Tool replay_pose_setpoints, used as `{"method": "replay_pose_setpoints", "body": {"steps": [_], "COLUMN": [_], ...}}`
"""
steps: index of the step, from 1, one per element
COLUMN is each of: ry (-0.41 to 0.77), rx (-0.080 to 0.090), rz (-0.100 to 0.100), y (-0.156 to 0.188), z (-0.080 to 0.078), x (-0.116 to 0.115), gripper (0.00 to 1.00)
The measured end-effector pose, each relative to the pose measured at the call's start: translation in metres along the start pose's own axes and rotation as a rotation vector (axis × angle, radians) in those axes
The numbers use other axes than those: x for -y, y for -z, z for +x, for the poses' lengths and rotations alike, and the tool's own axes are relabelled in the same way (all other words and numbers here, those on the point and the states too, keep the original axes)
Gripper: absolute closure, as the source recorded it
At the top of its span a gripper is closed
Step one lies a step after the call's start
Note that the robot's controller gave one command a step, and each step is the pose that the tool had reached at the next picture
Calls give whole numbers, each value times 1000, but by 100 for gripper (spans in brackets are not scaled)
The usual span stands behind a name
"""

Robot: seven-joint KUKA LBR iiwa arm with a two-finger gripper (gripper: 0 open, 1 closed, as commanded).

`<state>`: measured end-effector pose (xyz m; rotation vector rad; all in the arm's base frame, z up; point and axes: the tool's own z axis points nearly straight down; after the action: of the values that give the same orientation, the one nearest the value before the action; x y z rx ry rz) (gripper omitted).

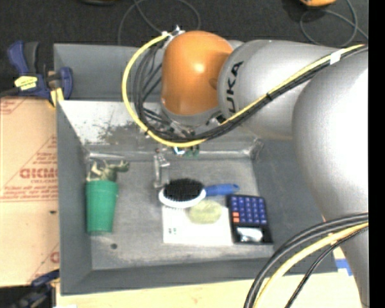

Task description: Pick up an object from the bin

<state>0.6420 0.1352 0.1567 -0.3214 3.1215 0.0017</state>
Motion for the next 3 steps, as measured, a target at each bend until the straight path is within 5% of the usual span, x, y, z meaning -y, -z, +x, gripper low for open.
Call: {"method": "replay_pose_setpoints", "body": {"steps": [1,2,3], "ry": [30,30,-109], "rx": [3,-1,-12], "rz": [2,10,31], "y": [-16,-85,-86], "z": [-14,-18,-25], "x": [-35,-80,-78], "gripper": [0,0,100]}}
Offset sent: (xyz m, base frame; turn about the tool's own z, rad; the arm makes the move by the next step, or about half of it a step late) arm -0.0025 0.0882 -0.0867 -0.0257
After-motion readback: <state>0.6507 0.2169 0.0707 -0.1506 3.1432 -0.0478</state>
